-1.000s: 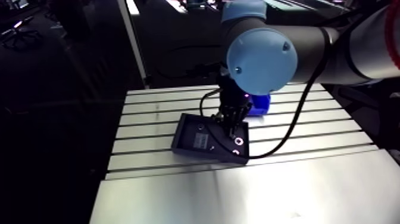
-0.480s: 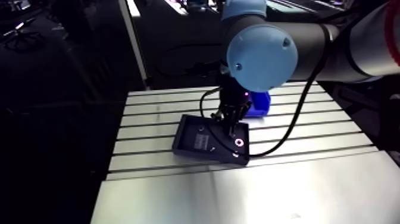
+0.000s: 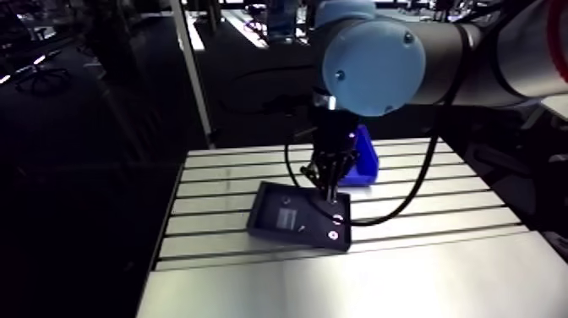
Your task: Pick up the M10 bolt from the tray and put it into the blue bin.
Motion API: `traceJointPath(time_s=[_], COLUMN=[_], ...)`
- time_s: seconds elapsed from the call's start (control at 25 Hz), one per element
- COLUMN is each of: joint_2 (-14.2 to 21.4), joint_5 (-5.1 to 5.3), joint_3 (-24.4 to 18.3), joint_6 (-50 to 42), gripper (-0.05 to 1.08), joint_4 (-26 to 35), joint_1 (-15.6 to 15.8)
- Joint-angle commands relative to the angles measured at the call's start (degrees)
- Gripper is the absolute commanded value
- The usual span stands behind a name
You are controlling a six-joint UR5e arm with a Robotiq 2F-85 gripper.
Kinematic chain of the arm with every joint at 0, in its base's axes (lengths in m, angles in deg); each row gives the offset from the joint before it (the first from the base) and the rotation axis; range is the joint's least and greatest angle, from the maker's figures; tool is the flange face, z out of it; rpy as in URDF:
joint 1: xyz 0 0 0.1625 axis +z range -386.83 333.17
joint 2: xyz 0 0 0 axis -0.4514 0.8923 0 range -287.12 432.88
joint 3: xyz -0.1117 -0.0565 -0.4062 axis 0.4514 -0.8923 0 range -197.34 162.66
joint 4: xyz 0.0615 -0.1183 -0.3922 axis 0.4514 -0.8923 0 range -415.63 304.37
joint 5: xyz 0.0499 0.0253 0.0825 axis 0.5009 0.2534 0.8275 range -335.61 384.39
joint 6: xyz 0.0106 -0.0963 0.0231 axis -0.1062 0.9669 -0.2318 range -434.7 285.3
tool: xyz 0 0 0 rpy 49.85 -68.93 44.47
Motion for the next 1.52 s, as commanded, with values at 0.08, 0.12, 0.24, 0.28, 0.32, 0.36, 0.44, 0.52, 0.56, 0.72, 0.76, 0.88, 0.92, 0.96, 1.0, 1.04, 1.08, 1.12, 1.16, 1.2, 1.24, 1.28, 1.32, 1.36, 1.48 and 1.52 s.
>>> traceJointPath(time_s=[0.08, 0.12, 0.24, 0.28, 0.32, 0.36, 0.44, 0.52, 0.56, 0.72, 0.76, 0.88, 0.92, 0.96, 1.0, 1.04, 1.08, 1.12, 1.16, 1.2, 1.24, 1.28, 1.32, 1.36, 1.48, 1.52], joint_2=[4.1, 4.1, 4.8, 5.0, 5.0, 5.0, 5.0, 5.0, 5.0, 5.0, 4.9, 4.2, 4.0, 3.8, 3.5, 2.9, 2.8, 2.3, 2.0, 1.7, 1.2, 0.7, 0.3, -0.2, -2.1, -2.5], joint_5=[0.02, 0.02, -0.07, 0.02, -0.07, -0.07, -0.07, 0.02, 0.19, 1.86, 2.04, 2.13, 2.13, 2.13, 2.21, 2.21, 2.21, 2.21, 2.13, 2.13, 2.13, 2.04, 1.86, 1.69, 1.51, 1.51], joint_3=[-4.6, -5.2, -6.1, -6.6, -7.2, -7.8, -9.5, -11.0, -11.7, -13.8, -14.6, -16.6, -17.2, -18.1, -18.8, -19.3, -19.7, -20.1, -20.3, -20.7, -20.9, -21.1, -21.2, -21.4, -22.4, -22.6], joint_6=[1.5, 2.0, 6.1, 7.6, 9.6, 11.4, 16.1, 21.0, 23.6, 32.4, 35.5, 43.7, 45.8, 47.7, 49.1, 50.4, 51.5, 52.7, 53.8, 55.0, 56.0, 56.8, 57.3, 58.1, 60.0, 60.0], gripper=[1.05, 1.05, 1.05, 1.05, 1.05, 1.05, 1.05, 1.05, 1.05, 1.05, 1.05, 1.05, 1.05, 1.04, 1.04, 1.04, 1.04, 1.03, 1.03, 1.03, 1.03, 1.03, 1.03, 1.03, 1.03, 1.03], joint_4=[6.6, 6.8, 7.0, 7.1, 7.2, 7.5, 8.8, 9.4, 9.8, 11.1, 11.6, 12.7, 12.8, 12.8, 12.8, 12.8, 12.8, 12.9, 12.8, 12.8, 12.8, 12.6, 12.6, 12.5, 12.1, 12.1], joint_1=[0.1, 0.2, 0.2, 0.1, 0.1, 0.0, -0.2, -0.4, -0.5, -1.5, -2.3, -3.8, -4.4, -4.8, -5.1, -5.5, -5.9, -5.9, -6.1, -6.3, -6.4, -6.5, -6.7, -7.0, -7.5, -7.6])
